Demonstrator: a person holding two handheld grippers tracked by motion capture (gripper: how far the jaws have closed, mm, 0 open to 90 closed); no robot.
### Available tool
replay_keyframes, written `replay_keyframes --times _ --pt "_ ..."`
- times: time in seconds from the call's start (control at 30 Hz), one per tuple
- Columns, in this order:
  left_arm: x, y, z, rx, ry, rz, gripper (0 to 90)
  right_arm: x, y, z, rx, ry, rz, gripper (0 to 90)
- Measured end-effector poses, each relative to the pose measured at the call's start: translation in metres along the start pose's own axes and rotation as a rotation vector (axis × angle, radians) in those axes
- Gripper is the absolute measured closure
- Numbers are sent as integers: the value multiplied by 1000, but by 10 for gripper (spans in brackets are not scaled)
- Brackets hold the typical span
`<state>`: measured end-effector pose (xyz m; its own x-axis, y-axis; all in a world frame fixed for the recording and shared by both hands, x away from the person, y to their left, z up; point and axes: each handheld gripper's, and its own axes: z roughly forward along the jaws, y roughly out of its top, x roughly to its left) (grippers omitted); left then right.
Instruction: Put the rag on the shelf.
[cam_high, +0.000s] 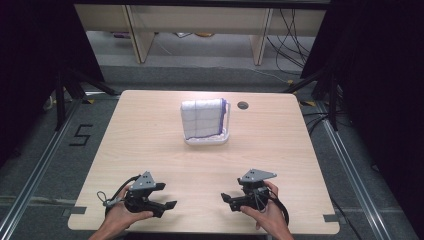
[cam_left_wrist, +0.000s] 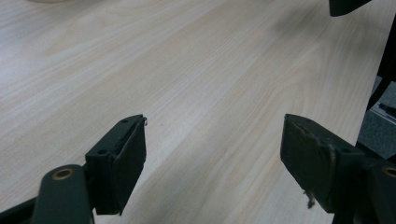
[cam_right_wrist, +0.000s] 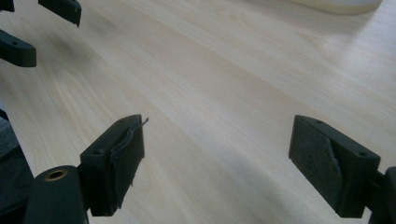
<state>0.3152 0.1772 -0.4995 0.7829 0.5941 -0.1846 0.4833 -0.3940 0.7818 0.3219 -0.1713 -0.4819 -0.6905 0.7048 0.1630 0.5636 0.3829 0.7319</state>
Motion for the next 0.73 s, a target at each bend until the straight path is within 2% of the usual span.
replay_keyframes --times 0.03,0.07,0.13,0.17,0.23,0.27,0.33,0.43,0.57,0.6,0.73 --pt "1 -1 0 12 6 15 221 2 -2 1 9 -5 -8 186" --pt "0 -3 2 3 0 2 221 3 -4 1 16 -4 -2 184" --pt "-1 -6 4 7 -3 -1 216 5 -7 2 19 -4 -12 182" --pt "0 -6 4 28 4 9 211 6 -9 2 21 -8 -9 181" --pt "1 -8 6 29 4 6 195 8 -11 3 32 -9 -3 179" --pt "2 -8 6 35 10 9 192 7 -12 3 31 -8 -19 177" --pt "2 -8 7 21 11 -3 188 9 -13 4 41 -6 -6 177" --pt "2 -8 7 11 11 -1 178 9 -13 5 40 4 -13 176" --pt "3 -8 6 36 9 21 178 9 -13 6 35 -10 -22 178" --pt "2 -8 6 34 9 18 178 9 -14 8 21 -13 -20 178" --pt "3 -8 7 22 15 7 178 8 -13 6 38 -12 -28 178"
